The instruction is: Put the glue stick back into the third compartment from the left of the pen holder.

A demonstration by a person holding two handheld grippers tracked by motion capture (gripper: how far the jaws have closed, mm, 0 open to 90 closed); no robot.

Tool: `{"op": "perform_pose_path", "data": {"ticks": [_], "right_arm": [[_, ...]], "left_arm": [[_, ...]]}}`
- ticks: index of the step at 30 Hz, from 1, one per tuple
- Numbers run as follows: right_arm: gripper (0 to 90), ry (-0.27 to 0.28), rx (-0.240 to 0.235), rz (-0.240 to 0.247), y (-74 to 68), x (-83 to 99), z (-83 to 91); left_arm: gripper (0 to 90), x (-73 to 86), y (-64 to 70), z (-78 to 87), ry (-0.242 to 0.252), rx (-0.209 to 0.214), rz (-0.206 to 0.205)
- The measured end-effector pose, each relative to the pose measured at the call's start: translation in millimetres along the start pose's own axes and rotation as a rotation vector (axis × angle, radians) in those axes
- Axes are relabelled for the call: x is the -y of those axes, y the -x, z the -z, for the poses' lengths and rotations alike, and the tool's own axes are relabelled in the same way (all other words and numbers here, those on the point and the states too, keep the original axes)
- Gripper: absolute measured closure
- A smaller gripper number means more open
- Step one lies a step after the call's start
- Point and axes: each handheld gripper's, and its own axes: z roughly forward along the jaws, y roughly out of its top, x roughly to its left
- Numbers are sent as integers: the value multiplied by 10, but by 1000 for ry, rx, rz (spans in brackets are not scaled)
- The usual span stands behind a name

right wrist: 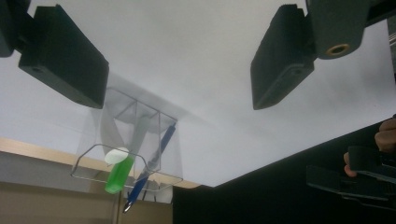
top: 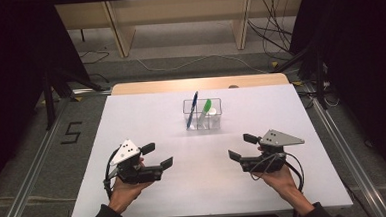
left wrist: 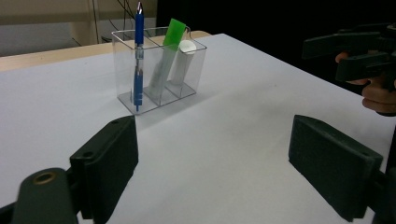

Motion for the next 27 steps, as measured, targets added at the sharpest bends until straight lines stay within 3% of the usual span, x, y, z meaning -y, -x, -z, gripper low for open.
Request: {"op": "perform_pose_path", "data": {"ticks": [10, 18, 27], "right_arm": [[201, 3, 7, -11, -19, 146, 172], [201, -7, 17, -21, -62, 267, 310], [203, 4, 22, -21, -47, 279, 323]], "left_arm": [[154, 64, 70, 18, -32, 24, -11], [154, 74, 74, 32, -26, 29, 4], [154, 63, 77, 33, -22, 33, 2]]}}
